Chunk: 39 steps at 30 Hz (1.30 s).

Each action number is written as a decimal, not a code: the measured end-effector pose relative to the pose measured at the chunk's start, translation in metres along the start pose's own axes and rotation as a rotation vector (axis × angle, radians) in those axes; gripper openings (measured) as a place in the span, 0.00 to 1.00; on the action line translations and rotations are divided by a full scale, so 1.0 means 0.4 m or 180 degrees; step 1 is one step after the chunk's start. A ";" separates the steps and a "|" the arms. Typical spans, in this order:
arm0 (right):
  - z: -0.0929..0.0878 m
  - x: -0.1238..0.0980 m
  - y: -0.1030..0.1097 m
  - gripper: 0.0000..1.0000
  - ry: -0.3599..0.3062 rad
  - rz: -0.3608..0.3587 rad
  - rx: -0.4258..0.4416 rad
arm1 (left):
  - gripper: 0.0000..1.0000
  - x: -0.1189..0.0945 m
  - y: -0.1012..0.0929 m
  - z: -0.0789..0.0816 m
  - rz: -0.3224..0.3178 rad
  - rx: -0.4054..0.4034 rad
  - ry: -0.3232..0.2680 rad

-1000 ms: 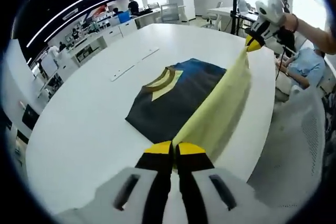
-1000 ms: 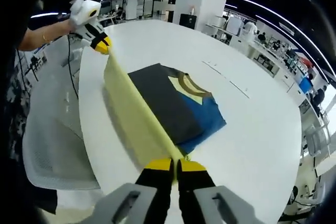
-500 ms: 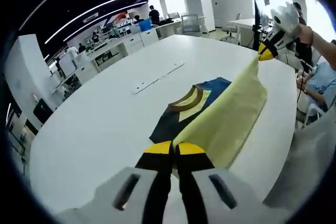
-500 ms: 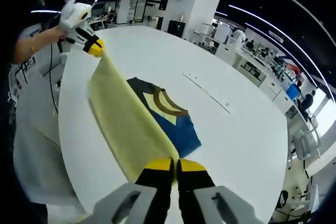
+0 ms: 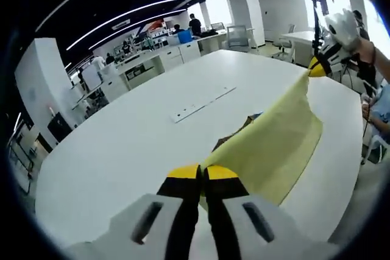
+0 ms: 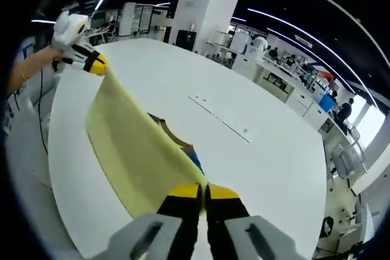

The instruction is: Fold the garment on the visible template until the final outline fits inside the template.

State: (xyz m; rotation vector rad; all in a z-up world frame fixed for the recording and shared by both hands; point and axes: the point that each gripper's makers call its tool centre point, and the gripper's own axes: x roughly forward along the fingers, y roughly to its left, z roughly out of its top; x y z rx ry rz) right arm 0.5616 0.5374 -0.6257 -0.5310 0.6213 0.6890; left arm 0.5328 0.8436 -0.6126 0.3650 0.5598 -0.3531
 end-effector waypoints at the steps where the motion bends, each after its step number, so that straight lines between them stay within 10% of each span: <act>1: 0.001 0.008 -0.005 0.00 0.0000 -0.0005 0.0019 | 0.00 0.010 0.002 -0.002 0.0017 -0.0001 0.0013; 31: -0.127 0.312 -0.033 0.00 0.0516 0.0308 0.0111 | 0.00 0.294 0.021 -0.194 0.0074 -0.0108 0.0483; 39: -0.147 0.346 -0.032 0.01 0.0404 0.0491 0.0741 | 0.02 0.323 0.020 -0.227 -0.0036 -0.0029 0.0485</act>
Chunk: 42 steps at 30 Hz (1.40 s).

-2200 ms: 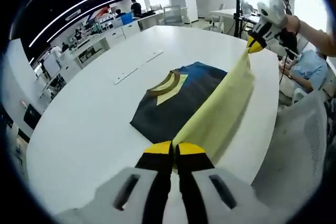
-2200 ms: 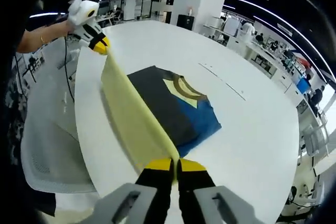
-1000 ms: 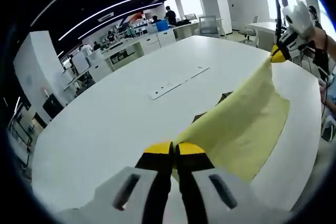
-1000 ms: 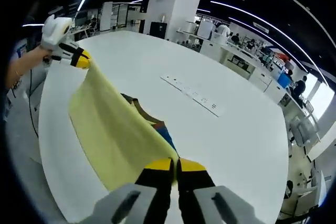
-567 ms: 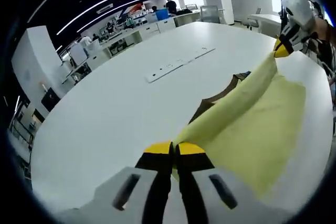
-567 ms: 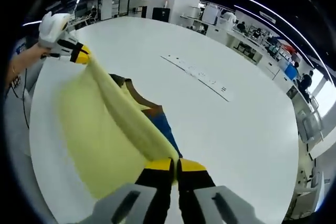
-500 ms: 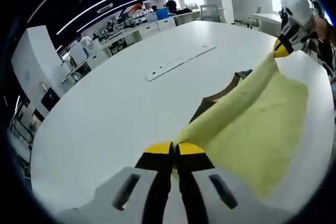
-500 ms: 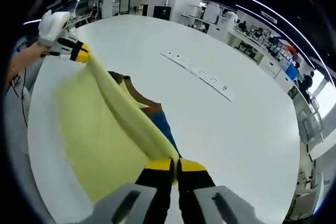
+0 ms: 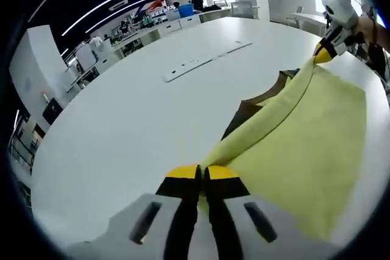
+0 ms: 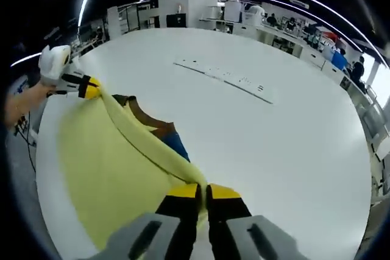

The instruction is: Fold the garment on the visible template until the final outline fits inside the template.

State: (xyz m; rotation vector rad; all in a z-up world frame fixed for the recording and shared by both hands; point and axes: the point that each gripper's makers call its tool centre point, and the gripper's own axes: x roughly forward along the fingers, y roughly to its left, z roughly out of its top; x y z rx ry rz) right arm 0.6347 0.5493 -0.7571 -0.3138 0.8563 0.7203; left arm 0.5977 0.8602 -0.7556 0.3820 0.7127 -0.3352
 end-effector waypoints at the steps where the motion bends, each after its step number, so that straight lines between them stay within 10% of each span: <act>1: -0.002 0.002 -0.003 0.02 0.0006 -0.0001 0.0029 | 0.03 0.001 0.002 -0.001 0.0003 -0.0005 -0.0004; 10: -0.020 -0.009 0.019 0.30 0.0021 0.0114 -0.0206 | 0.30 -0.015 -0.012 -0.008 -0.0181 0.0343 -0.0103; 20: -0.001 0.006 -0.048 0.29 -0.0190 -0.0282 -0.0115 | 0.33 0.008 0.037 0.004 0.0048 0.0434 -0.0181; 27: 0.054 0.010 -0.094 0.23 -0.0653 -0.0489 0.0450 | 0.28 0.026 0.097 0.019 0.0374 -0.0031 -0.0262; 42: 0.039 -0.037 -0.009 0.51 -0.0515 -0.0121 0.0391 | 0.49 -0.075 0.073 0.028 0.0030 -0.0654 -0.0521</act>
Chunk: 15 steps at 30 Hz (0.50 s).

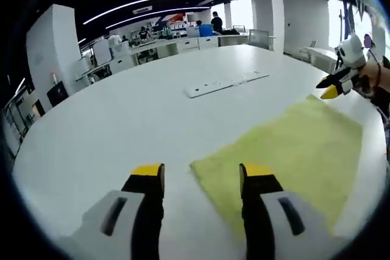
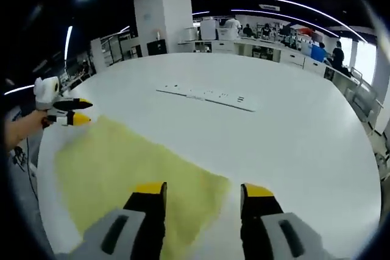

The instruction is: Fold the garment on the visible template until the final outline fits inside the template.

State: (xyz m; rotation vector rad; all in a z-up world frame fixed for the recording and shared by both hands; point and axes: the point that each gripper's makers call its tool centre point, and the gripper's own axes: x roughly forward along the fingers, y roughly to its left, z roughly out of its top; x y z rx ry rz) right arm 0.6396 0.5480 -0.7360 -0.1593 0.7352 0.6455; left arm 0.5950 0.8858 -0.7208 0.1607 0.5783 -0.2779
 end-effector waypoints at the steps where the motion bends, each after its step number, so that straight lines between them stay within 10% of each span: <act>1: -0.002 -0.010 0.010 0.53 0.0017 0.0040 -0.0004 | 0.50 -0.007 -0.003 -0.003 -0.0030 -0.0026 0.0007; 15: -0.096 -0.123 0.111 0.76 0.0283 0.0371 -0.0060 | 0.62 -0.140 -0.084 -0.058 -0.0495 -0.0020 -0.0103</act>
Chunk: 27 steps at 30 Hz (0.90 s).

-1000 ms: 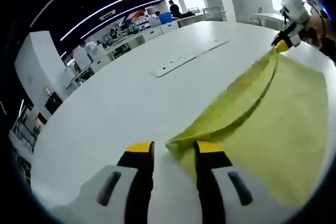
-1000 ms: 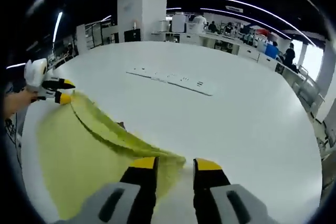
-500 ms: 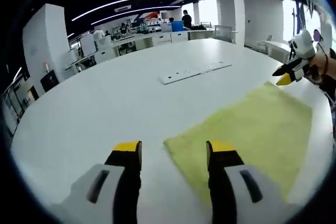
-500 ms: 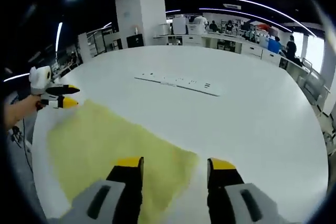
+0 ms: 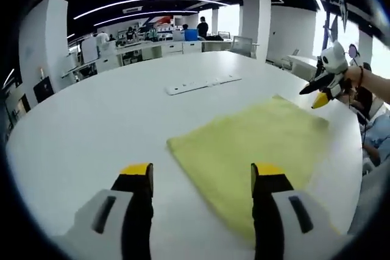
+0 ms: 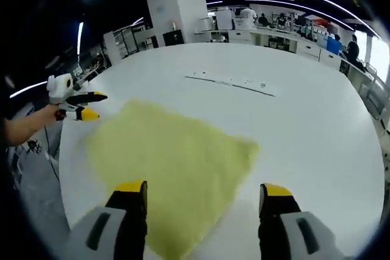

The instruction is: Fold the garment on the visible template until the final outline fits inside the template.

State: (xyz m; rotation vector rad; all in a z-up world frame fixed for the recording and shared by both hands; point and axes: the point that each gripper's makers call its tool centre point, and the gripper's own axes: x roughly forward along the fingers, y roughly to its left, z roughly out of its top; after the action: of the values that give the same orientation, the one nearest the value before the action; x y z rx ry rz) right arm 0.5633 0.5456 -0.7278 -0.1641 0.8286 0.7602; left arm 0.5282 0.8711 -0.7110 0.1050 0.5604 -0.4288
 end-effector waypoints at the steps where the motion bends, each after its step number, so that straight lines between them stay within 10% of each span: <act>1: -0.009 -0.008 0.007 0.76 0.0015 0.0017 -0.0020 | 0.62 -0.006 -0.006 -0.005 -0.0021 0.0019 0.0005; 27: -0.195 -0.082 0.109 0.54 0.0270 0.0299 -0.0054 | 0.46 -0.112 -0.107 -0.178 -0.0245 -0.0107 0.0316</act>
State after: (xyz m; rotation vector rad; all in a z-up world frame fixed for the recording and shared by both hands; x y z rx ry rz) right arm 0.4726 0.5272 -0.7506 -0.1743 0.9155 0.8533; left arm 0.4410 0.8638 -0.7461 0.0731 0.6707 -0.4906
